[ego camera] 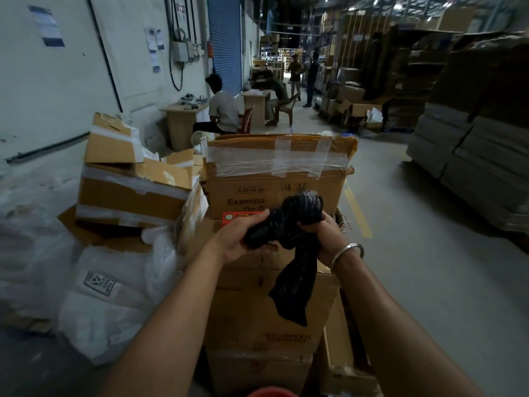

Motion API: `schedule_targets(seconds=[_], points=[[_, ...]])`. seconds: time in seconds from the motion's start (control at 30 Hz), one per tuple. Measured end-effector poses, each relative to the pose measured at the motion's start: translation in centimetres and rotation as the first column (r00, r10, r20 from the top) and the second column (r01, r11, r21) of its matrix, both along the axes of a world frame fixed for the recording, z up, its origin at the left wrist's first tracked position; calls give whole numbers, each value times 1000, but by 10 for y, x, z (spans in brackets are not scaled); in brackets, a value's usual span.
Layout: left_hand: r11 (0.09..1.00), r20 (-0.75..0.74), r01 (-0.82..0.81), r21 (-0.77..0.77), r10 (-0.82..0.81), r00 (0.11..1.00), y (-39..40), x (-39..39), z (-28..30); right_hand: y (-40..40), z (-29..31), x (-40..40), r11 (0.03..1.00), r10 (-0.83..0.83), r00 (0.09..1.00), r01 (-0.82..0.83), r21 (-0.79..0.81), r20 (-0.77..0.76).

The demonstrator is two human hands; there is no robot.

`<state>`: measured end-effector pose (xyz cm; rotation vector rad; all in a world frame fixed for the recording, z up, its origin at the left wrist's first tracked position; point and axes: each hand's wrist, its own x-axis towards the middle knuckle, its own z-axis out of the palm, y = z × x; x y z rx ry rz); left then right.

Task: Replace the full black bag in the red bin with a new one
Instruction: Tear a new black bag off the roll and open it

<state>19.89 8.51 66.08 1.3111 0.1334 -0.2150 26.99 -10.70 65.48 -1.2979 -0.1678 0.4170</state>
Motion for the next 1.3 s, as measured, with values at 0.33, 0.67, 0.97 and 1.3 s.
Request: schedule_targets(seconds=[0.33, 0.67, 0.97, 1.3], points=[[962, 11, -119, -245, 125, 992, 3, -1, -5, -3, 6, -1, 946, -49, 993, 81, -314, 109], [863, 122, -39, 504, -26, 992, 4, 2, -6, -12, -7, 1, 975, 152, 981, -130, -178, 118], [990, 45, 94, -105, -90, 995, -3, -12, 7, -7, -8, -4, 972, 113, 964, -57, -228, 242], [955, 26, 199, -218, -198, 980, 10, -16, -14, -5, -4, -7, 831, 194, 908, 50, -554, 372]])
